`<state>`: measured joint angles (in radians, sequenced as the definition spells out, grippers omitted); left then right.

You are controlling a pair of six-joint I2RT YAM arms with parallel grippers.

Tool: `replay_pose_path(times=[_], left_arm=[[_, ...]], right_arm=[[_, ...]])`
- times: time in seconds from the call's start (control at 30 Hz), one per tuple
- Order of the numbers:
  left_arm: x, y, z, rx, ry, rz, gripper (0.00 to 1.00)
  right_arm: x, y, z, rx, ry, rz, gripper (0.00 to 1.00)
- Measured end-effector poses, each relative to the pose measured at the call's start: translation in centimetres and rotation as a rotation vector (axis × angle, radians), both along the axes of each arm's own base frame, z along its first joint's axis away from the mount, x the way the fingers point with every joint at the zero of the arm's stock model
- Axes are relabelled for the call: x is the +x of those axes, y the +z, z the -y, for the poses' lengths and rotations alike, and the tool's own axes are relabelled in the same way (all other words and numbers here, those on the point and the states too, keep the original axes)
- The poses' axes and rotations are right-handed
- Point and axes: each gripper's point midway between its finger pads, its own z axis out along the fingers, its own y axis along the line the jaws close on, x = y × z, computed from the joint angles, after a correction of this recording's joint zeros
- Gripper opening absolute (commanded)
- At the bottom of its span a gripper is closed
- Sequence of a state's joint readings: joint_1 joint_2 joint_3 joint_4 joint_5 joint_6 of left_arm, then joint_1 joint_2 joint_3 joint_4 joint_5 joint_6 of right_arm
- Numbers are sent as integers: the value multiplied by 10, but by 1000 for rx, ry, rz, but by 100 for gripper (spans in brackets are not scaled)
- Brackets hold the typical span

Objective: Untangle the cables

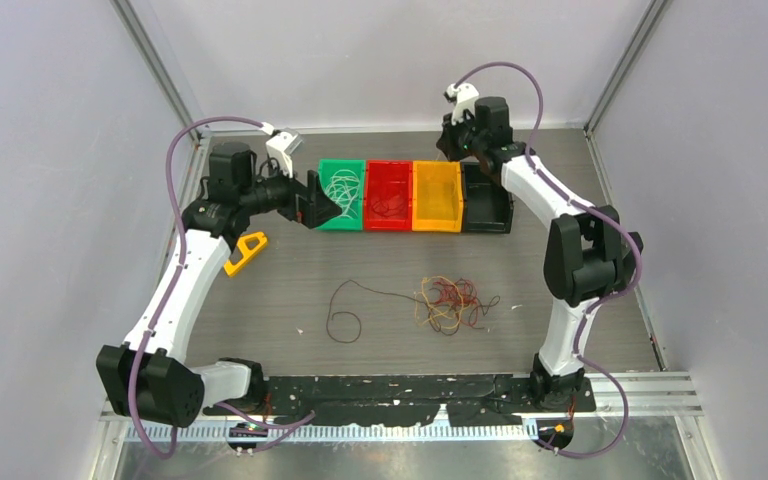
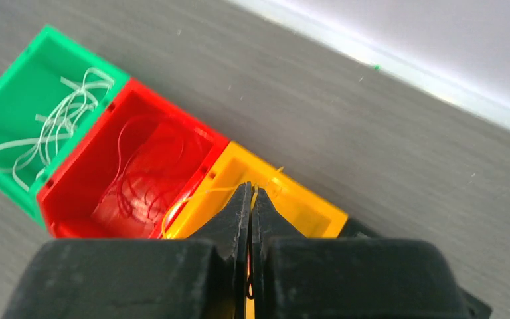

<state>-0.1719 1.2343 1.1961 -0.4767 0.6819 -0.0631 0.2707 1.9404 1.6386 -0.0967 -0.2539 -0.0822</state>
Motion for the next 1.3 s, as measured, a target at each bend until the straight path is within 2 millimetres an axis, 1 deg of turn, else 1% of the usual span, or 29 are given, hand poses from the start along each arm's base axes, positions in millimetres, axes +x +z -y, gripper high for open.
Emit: replay_pose_path(times=[0.1, 0.17, 0.23, 0.37, 0.47, 0.7, 0.77, 0.83, 0.97, 1.03, 1.13, 1.2, 1.3], left_arm=[[0, 0, 0, -2, 2, -3, 100], [0, 0, 0, -3, 3, -3, 100], [0, 0, 0, -3, 4, -5, 100], [-1, -3, -1, -2, 5, -12, 100], [-2, -7, -1, 1, 7, -26, 99], [-3, -12, -5, 8, 21, -39, 99], [-3, -12, -6, 9, 25, -37, 100], [-4, -11, -7, 12, 28, -33, 100], [-6, -12, -9, 15, 37, -29, 99], [-6, -13, -10, 15, 42, -31, 100], [-6, -14, -10, 14, 43, -36, 100], [-6, -14, -10, 14, 44, -37, 100], [-6, -14, -10, 14, 44, -37, 100]], right_arm=[[-20, -19, 0, -13, 37, -47, 5], [-29, -25, -1, -16, 51, -63, 5], [-32, -30, -3, -18, 59, -73, 5], [-34, -36, -5, -29, 67, -83, 5], [-32, -44, -6, -53, 73, -75, 5], [-24, -86, -5, -195, 100, -75, 5], [-24, -92, -2, -246, 102, -67, 5], [-23, -94, 2, -291, 106, -57, 5], [-20, -91, 11, -350, 114, -28, 5], [-18, -86, 16, -370, 115, -7, 5], [-17, -74, 18, -390, 123, 29, 6], [-17, -69, 15, -398, 134, 48, 5], [-23, -71, 0, -410, 172, 56, 5]])
